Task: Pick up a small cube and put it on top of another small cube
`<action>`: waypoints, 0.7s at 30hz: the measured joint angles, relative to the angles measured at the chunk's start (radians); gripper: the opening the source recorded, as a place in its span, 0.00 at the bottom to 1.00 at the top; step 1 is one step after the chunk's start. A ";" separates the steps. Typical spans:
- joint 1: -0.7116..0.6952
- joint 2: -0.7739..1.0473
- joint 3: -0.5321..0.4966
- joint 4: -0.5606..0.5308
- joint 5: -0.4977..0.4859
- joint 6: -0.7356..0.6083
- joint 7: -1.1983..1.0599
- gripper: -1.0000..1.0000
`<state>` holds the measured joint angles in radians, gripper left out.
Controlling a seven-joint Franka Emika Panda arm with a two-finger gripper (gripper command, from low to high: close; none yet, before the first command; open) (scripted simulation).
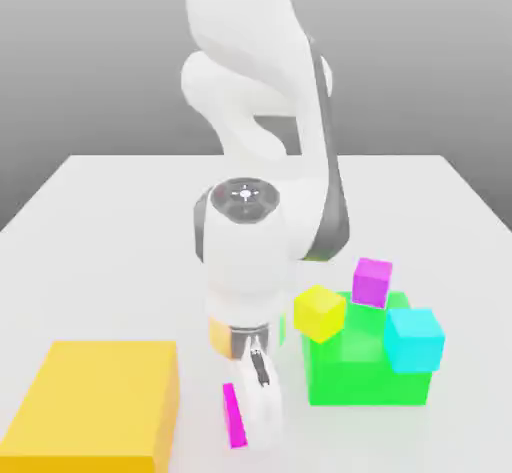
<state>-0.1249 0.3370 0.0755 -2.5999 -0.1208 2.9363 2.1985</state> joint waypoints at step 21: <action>0.115 -0.586 0.091 -0.159 0.253 -0.417 -0.445 0.00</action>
<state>-0.0099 -0.2493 0.1663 -2.7594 0.1319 2.5190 1.7531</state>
